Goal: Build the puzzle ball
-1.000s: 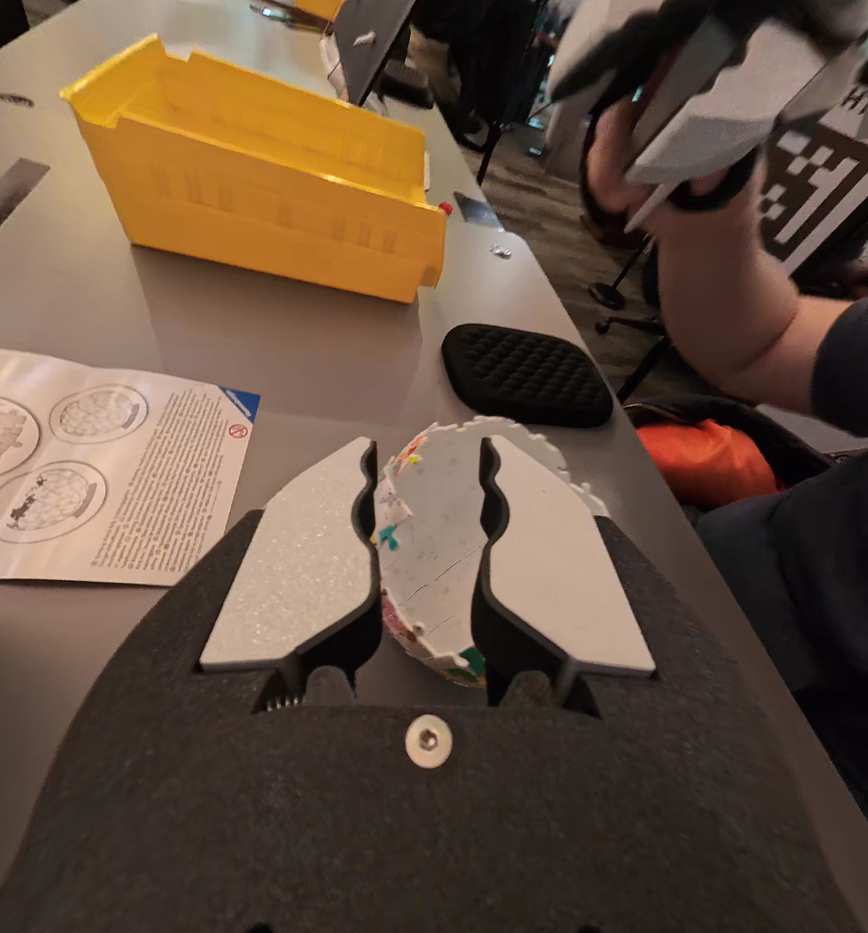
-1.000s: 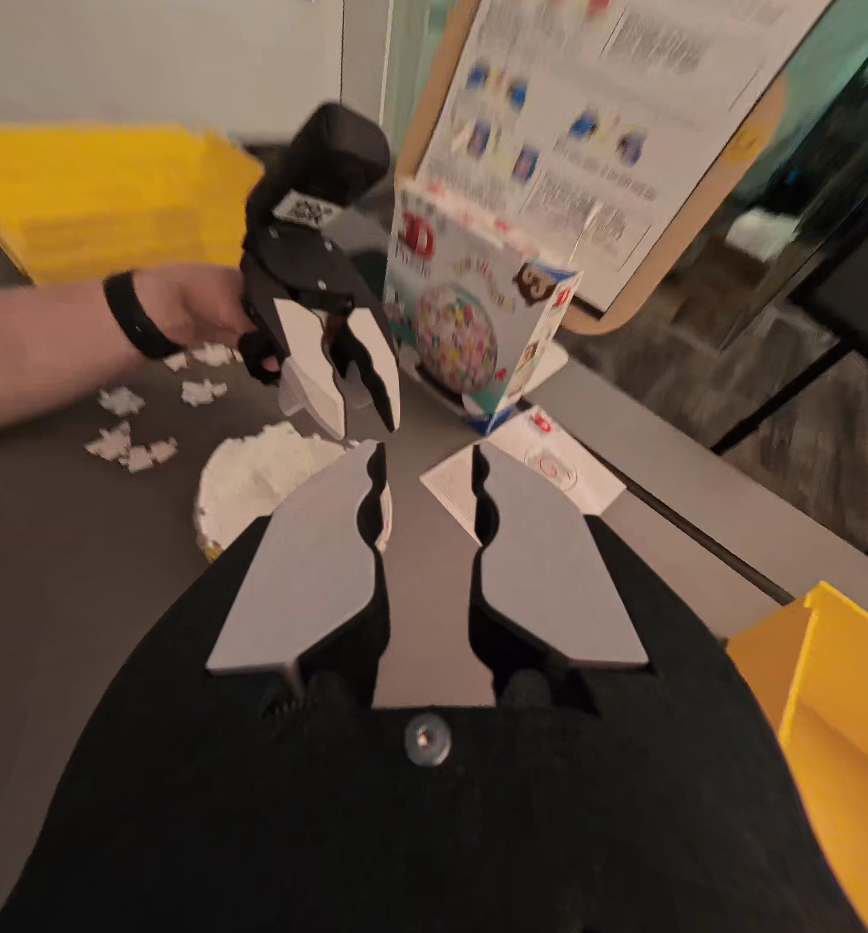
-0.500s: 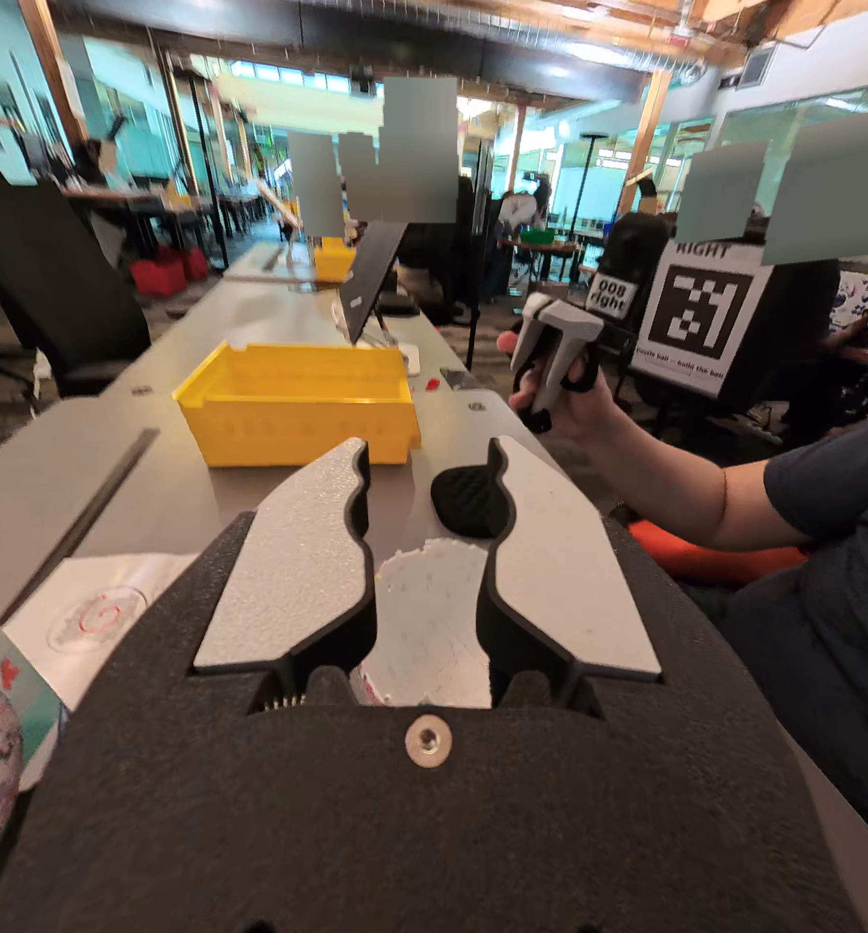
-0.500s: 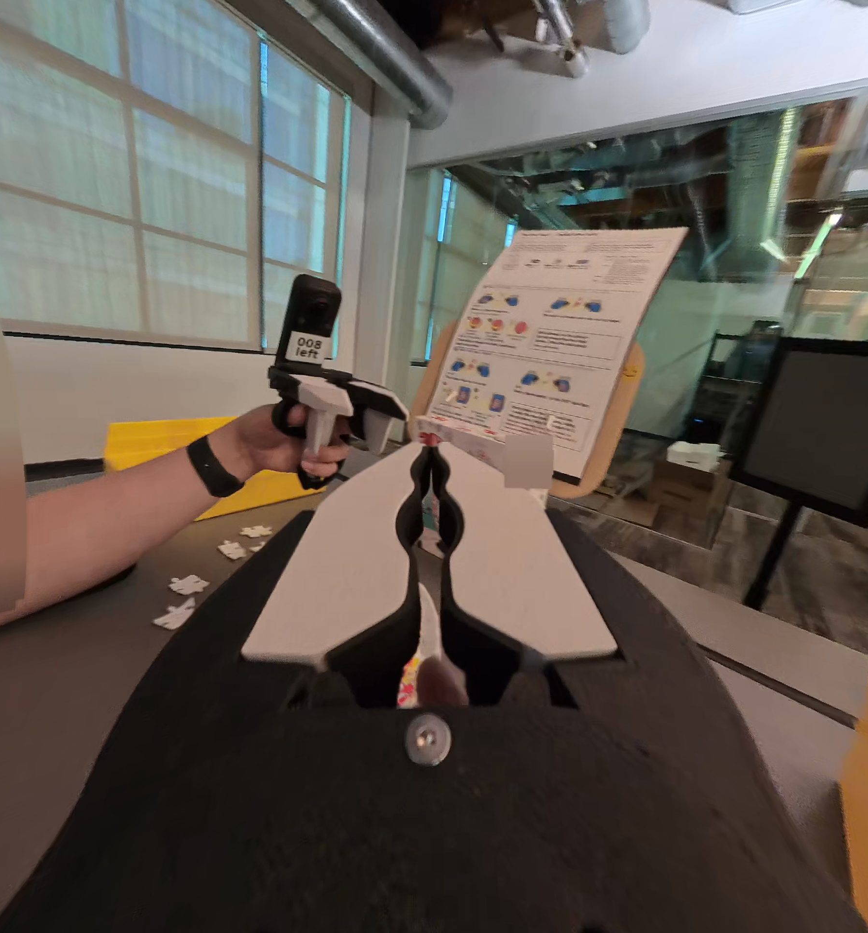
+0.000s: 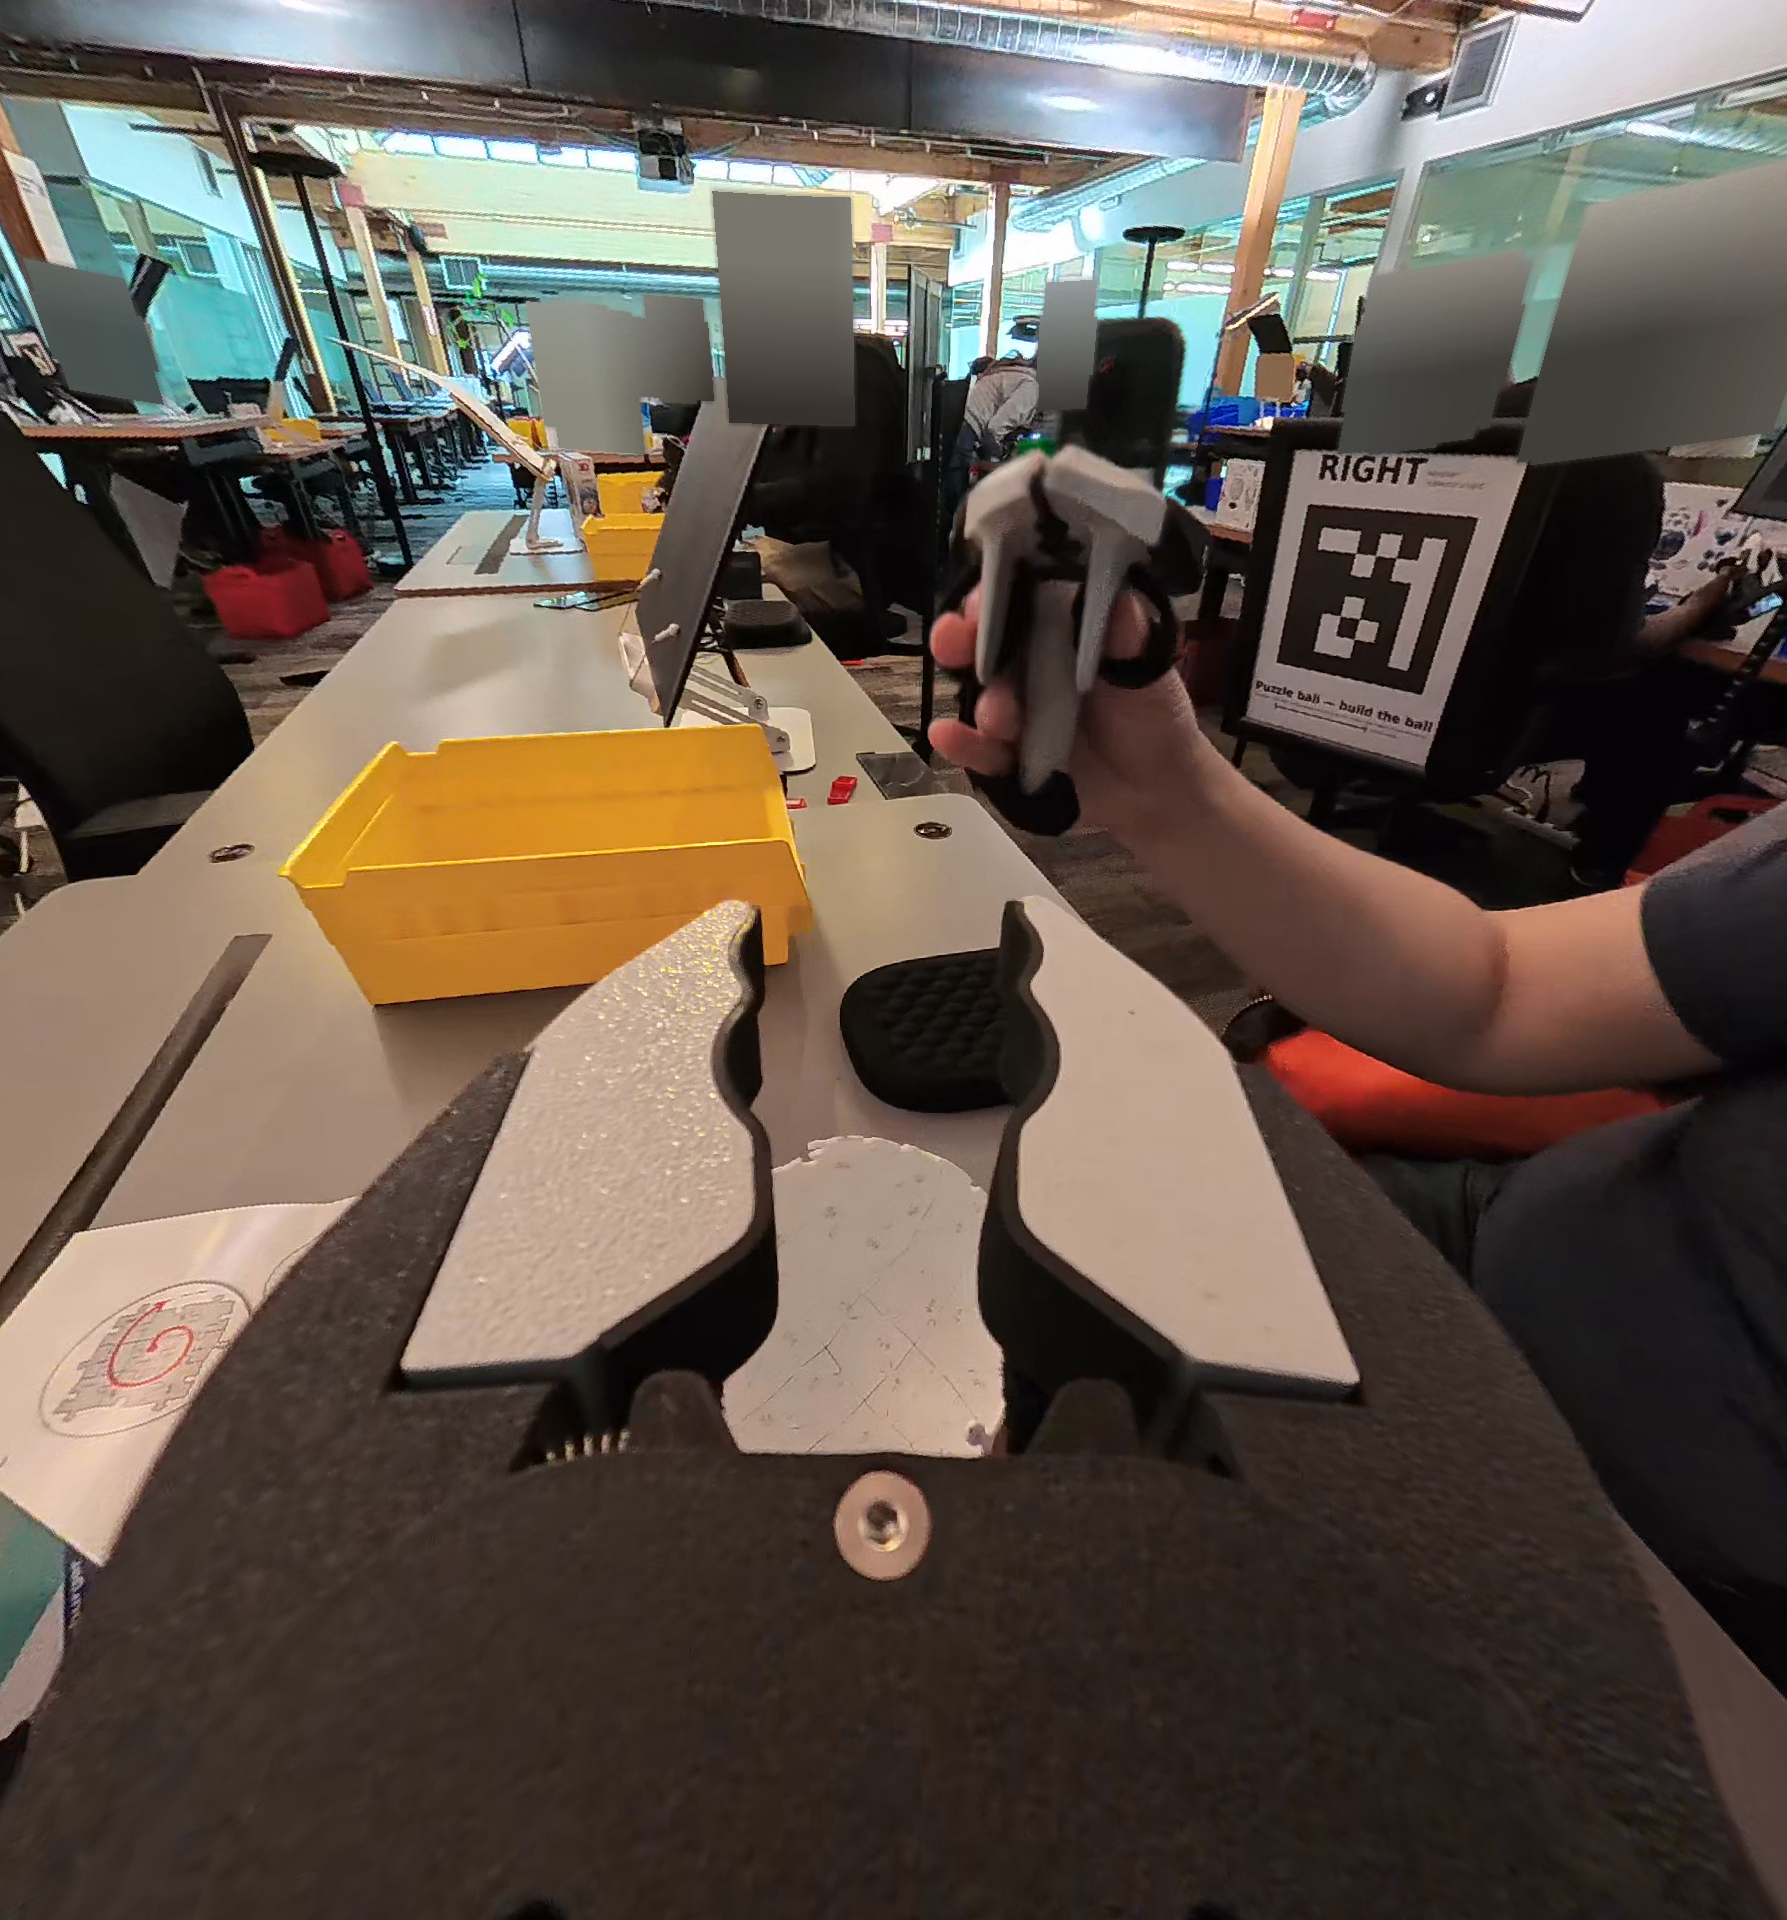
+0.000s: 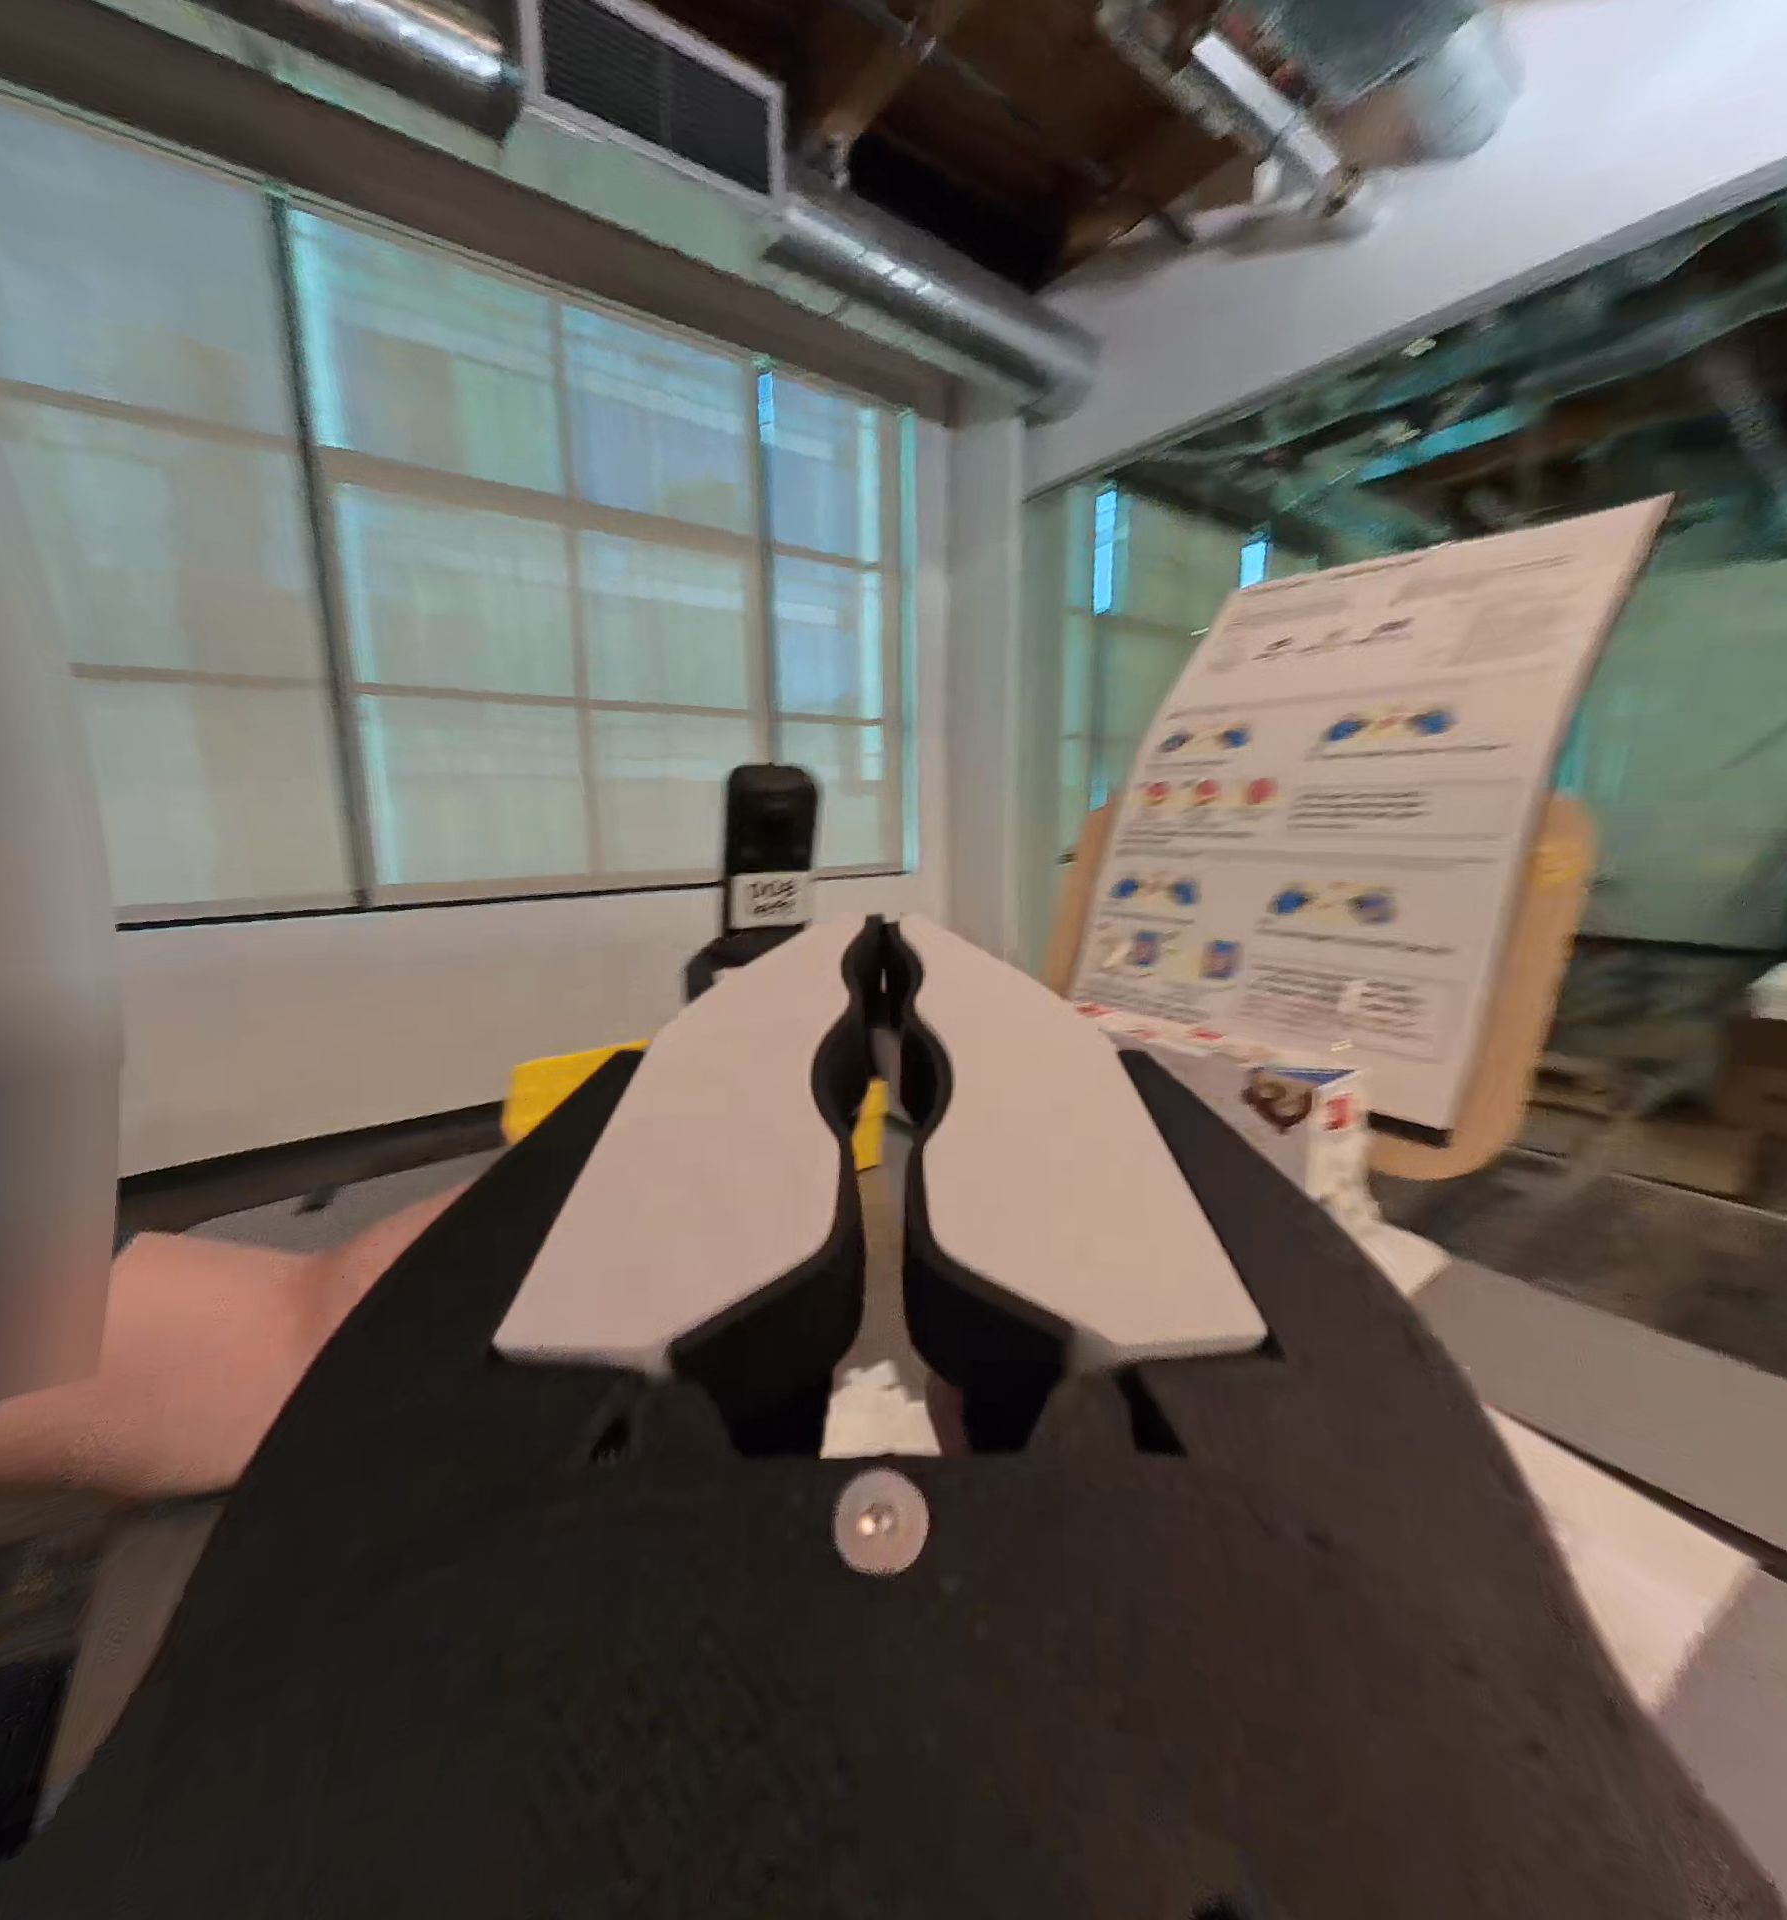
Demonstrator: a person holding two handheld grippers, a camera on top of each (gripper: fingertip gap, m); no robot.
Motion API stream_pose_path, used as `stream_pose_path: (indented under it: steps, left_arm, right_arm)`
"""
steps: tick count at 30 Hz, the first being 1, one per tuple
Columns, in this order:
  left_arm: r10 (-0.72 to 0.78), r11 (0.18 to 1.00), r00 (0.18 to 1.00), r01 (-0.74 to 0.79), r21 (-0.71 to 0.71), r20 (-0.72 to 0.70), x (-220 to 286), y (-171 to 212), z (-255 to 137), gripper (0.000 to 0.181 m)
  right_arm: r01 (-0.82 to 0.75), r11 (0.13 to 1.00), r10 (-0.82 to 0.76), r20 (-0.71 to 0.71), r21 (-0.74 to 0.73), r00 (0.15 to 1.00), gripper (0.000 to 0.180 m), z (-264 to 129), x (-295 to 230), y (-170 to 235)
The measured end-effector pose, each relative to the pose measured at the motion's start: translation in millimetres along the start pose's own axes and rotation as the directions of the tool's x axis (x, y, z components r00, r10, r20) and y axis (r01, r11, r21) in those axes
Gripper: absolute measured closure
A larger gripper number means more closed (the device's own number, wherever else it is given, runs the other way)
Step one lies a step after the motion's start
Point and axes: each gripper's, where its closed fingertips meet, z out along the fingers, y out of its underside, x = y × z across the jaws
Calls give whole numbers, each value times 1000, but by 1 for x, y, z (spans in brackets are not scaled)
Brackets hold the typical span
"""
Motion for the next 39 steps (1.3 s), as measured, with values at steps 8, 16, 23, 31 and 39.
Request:
stream_pose_path:
  steps: [8,16,23,31,39]
  left_arm:
    - [14,997,999,-10,78,-50,30,-30,6,137]
    - [379,923,925,-375,88,-33,108,-63,20,143]
    - [462,880,882,-443,172,-93,150,-75,21,163]
    - [459,884,888,-456,105,-6,133,-72,22,174]
    - [388,921,919,-385,54,-69,131,-60,26,151]
  right_arm:
    - [31,993,-38,-59,-112,998,179,12,-28,-11]
    - [371,908,-354,118,-196,928,179,50,-108,7]
    - [389,882,-360,153,-265,920,179,58,-122,16]
    - [391,874,-358,162,-288,919,179,67,-123,35]
    - [354,899,-320,167,-257,933,179,68,-113,39]
